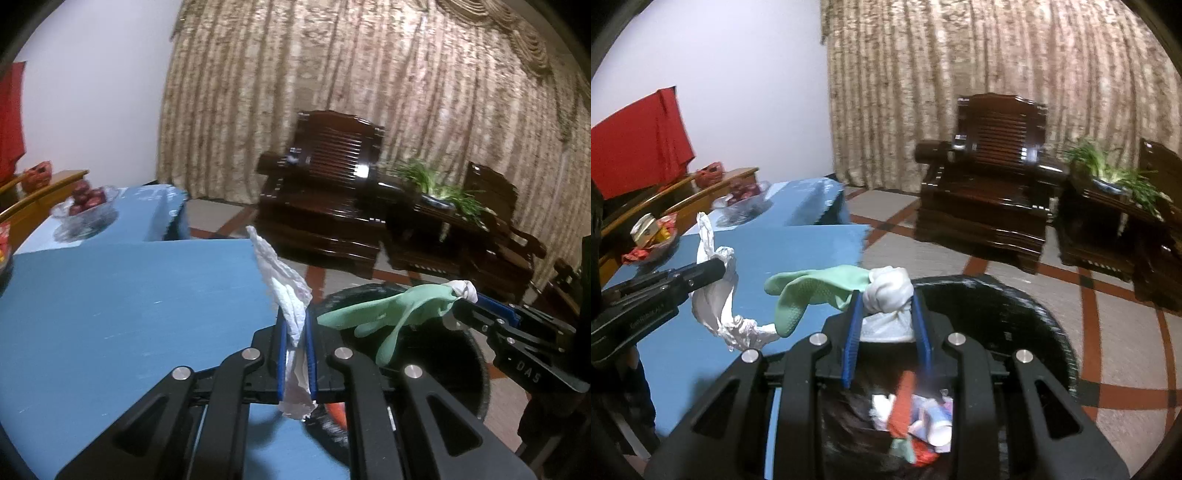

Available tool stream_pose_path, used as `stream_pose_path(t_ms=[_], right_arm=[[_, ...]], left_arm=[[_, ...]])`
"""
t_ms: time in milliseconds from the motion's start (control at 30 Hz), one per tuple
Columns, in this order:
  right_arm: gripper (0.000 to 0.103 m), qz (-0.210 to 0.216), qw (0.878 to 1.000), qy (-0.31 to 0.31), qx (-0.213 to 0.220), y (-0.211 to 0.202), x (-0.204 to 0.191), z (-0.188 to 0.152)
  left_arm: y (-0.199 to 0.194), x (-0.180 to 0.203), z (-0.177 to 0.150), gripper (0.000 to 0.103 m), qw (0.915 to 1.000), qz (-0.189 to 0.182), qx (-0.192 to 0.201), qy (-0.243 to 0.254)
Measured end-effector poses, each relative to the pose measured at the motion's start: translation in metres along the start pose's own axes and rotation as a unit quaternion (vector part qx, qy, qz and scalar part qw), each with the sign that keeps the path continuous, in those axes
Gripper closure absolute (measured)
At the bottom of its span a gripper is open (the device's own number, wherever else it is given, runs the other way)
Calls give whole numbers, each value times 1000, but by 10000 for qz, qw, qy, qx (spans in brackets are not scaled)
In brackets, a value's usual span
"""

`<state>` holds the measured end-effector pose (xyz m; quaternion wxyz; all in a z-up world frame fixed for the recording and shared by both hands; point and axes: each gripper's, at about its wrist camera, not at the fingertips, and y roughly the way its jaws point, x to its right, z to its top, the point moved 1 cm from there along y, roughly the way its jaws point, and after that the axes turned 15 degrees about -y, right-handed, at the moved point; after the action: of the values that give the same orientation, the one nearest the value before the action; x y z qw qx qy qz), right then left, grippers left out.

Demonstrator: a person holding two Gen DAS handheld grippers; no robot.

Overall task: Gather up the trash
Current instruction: 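Carry the tissue and the glove with cloth over the bin with both grippers, then open both grippers to drop the tissue, glove and cloth into the bin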

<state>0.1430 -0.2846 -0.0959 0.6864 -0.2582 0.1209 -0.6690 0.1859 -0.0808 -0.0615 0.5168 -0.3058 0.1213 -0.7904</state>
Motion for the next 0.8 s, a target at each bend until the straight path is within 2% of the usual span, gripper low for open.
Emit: stream_pose_path(t_ms=[333,667,733,800], right_arm=[[77,-470,9981,264,-298,-7,52,-38],[77,-565,9960,421,-553,7,66,-67],[76,-563,9955,435,-627,10,66,-71],[68,-577,9950,474,-657,11,66,-75]], left_arm=[[41,58,-19,94,9983,-353,-316,350],[78,70,-35,93,9962,-381,-672,391],[83,71,-38,89,9956,-427,-766,338],[86,71,-39,76,9949,-458,-839,333]])
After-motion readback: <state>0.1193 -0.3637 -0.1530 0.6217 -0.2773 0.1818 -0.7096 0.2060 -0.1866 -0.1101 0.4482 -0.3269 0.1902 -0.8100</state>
